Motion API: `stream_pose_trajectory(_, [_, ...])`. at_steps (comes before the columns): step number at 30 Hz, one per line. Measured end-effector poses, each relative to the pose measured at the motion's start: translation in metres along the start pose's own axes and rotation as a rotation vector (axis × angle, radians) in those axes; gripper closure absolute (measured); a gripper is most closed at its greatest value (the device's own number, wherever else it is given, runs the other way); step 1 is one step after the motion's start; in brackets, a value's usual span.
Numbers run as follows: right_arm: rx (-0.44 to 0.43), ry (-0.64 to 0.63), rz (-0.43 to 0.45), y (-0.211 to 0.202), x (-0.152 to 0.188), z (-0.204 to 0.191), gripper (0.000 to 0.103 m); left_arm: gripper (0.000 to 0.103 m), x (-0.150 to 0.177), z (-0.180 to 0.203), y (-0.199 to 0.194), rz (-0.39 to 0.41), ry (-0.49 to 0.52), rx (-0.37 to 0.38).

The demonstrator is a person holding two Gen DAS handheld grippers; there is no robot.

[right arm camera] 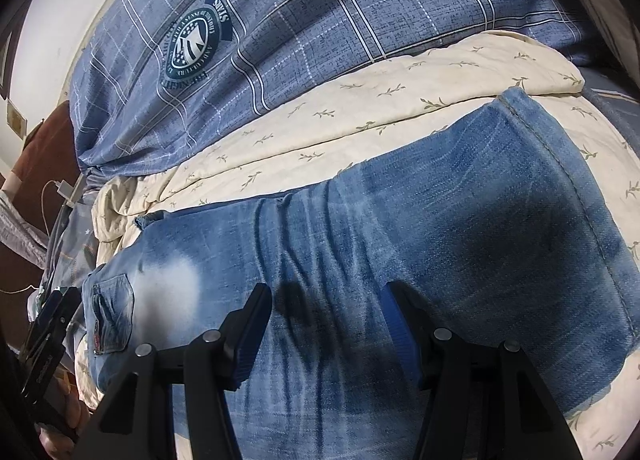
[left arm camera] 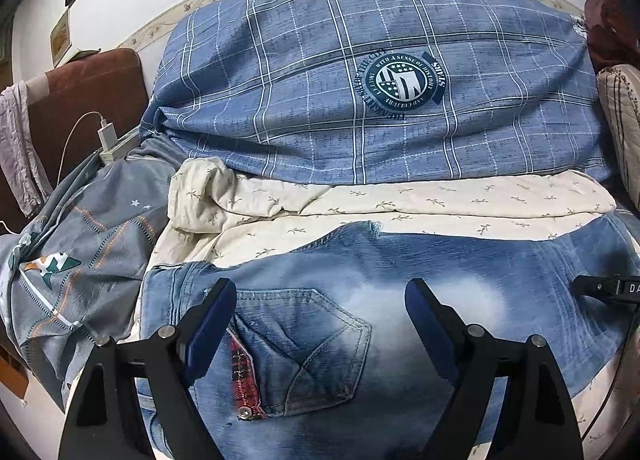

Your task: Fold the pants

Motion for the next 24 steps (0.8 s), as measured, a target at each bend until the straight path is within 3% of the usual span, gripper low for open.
stream_pose_trajectory(24, [0.011, -0.004, -0.001, 0.001, 0.000, -0.001, 0.042, 0.016, -0.004, -0.022, 0.004, -0.002, -0.039, -0.025])
Point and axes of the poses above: each gripper's, at about its wrist camera, not at the fingertips, and y roughly the way its jaws point, z to its right, x to its underside, the point moved 6 cm from there along y, roughly the way its jaws point, and after that the axes turned 9 degrees about -y, right-handed, at the moved point
